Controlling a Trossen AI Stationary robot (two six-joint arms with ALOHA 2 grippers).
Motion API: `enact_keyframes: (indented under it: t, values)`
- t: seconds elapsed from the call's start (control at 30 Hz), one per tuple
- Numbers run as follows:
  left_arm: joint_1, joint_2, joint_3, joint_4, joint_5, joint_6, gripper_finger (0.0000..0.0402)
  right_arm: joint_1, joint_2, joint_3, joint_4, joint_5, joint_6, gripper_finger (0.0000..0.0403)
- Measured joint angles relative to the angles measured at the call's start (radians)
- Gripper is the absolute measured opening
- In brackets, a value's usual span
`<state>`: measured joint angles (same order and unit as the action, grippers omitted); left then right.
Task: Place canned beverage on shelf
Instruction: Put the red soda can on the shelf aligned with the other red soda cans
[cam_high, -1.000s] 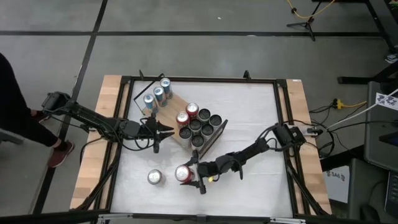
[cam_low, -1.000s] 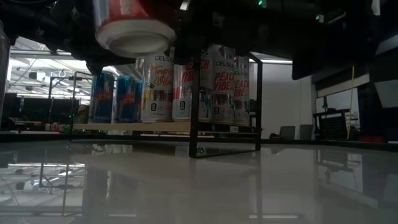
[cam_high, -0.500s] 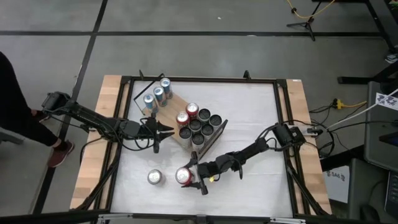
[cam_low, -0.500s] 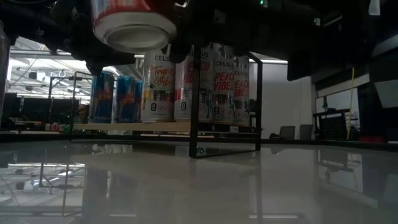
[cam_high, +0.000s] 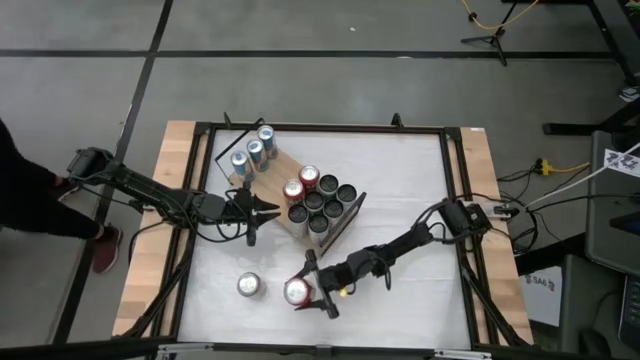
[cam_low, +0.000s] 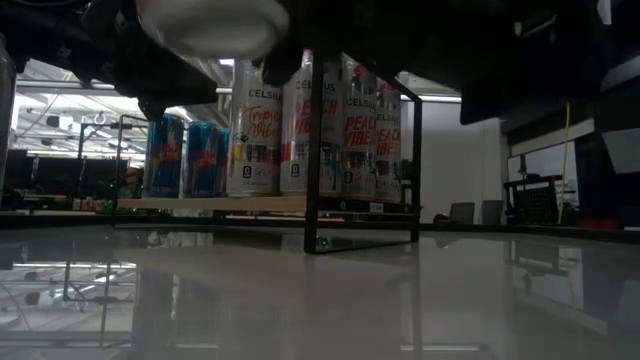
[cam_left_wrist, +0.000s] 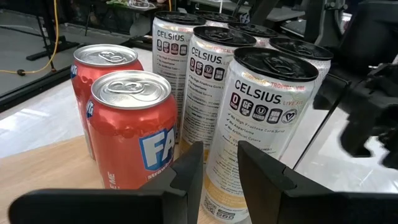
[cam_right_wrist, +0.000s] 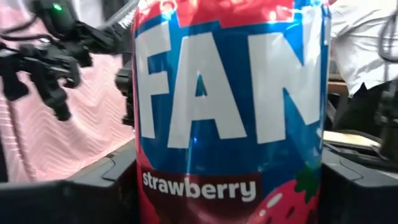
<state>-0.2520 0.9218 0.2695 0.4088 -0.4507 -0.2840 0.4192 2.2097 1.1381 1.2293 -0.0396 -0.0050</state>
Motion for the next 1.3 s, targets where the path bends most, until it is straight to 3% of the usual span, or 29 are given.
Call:
enact_keyframes:
  t: [0.23, 0.47, 1.03, 1.3]
  values:
    - [0.0, 0.0, 0.0, -0.004, 0.0, 0.0, 0.0093, 0.027, 0.0, 0.044, -0.054, -0.006, 0.001, 0.0291]
    - [0.0, 0.0, 0.0, -0.005, 0.0, 0.0, 0.0093, 0.082, 0.042, 0.064, -0.049, 0.156, -0.069, 0.0293]
    - [0.0, 0.0, 0.0, -0.011, 0.0, 0.0, 0.0093, 0.104, 0.216, 0.195, -0.044, 0.329, -0.026, 0.0295]
    - [0.0, 0.0, 0.0, -0.012, 0.0, 0.0, 0.0093, 0.104, 0.277, 0.219, -0.022, 0.343, 0.011, 0.0295]
